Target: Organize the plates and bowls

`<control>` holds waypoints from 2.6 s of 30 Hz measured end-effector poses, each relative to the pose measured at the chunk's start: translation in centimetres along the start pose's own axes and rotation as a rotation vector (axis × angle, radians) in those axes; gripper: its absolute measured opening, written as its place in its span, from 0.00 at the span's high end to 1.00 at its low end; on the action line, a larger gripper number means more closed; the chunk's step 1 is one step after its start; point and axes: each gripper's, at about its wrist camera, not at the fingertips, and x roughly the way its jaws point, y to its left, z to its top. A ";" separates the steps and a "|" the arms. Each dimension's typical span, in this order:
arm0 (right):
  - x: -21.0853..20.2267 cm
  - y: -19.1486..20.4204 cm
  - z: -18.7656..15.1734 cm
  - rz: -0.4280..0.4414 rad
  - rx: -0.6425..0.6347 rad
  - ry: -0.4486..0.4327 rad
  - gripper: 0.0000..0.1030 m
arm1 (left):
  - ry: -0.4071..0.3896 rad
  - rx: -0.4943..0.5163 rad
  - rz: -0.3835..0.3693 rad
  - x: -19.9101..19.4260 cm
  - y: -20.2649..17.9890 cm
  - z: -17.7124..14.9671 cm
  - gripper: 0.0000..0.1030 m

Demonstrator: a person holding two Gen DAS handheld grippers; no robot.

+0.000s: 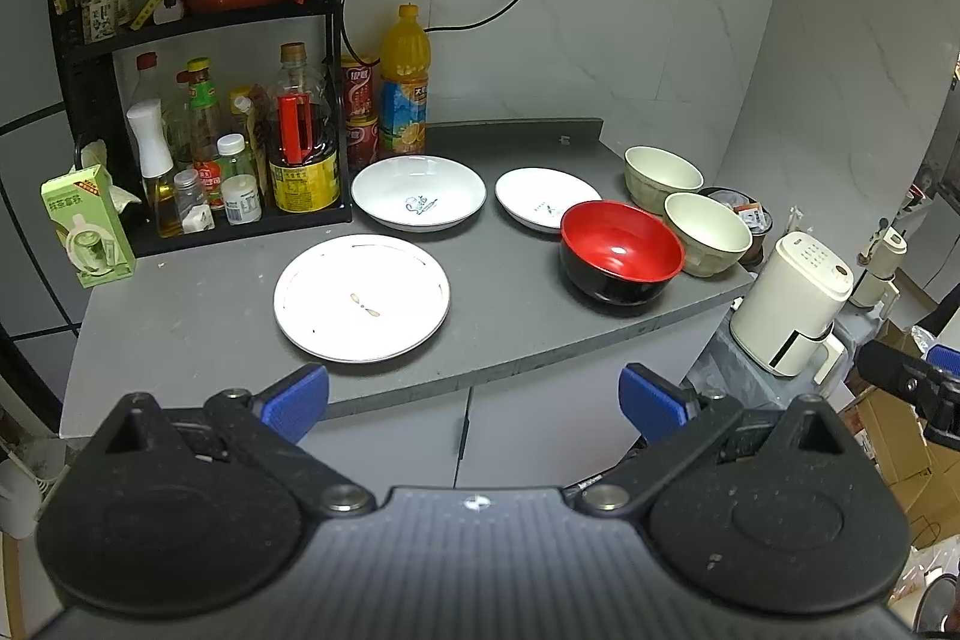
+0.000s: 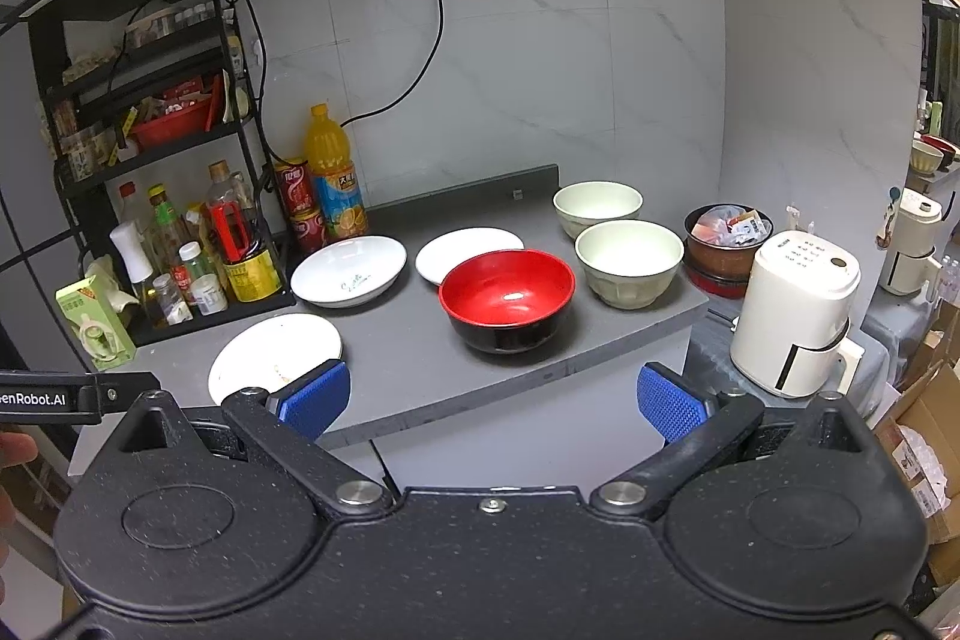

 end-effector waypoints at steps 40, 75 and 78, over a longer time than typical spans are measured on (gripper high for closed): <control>1.0 -1.3 -0.2 -0.025 0.012 0.001 0.00 | 0.013 -0.036 -0.012 1.6 0.0 0.2 0.01; 6.6 -3.8 1.3 -0.051 0.034 0.066 0.00 | 0.033 -0.014 -0.023 6.8 -1.4 4.0 0.01; 7.6 -3.6 1.9 -0.072 0.039 0.060 0.00 | 0.043 -0.010 -0.045 8.4 -1.3 5.1 0.01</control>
